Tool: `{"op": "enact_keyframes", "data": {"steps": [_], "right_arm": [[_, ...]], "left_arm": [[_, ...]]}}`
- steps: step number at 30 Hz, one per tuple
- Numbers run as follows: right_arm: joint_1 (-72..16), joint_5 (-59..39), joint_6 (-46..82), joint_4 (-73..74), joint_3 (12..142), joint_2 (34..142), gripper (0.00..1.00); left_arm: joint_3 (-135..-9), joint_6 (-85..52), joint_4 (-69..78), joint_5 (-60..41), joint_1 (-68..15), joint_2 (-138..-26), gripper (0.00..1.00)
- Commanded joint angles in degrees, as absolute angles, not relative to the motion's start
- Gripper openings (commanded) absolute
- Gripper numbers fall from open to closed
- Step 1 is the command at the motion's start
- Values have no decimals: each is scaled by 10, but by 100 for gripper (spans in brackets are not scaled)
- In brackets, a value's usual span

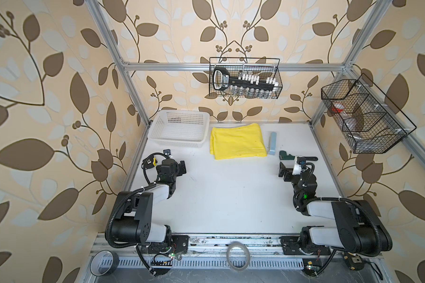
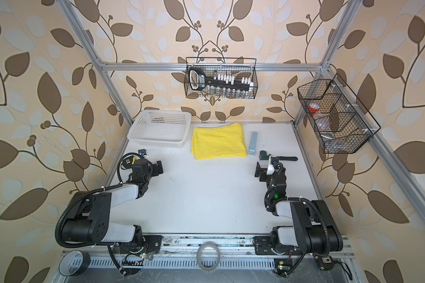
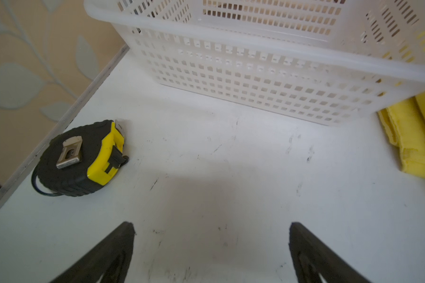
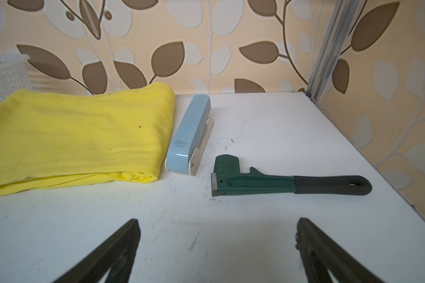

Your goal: Fold and stack the trousers

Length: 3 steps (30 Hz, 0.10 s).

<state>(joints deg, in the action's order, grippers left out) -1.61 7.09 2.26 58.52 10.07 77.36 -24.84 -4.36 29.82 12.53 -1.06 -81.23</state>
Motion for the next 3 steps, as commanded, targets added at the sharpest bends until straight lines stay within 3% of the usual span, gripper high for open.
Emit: {"op": "enact_keyframes", "data": {"steps": [1,3], "right_arm": [[-18,75,8,605,98,777,100],[-17,75,7,605,97,776,100]], "left_arm": [[-255,-26,343,136,-5,-816,99],[-252,-26,344,134,-4,-816,99]]}}
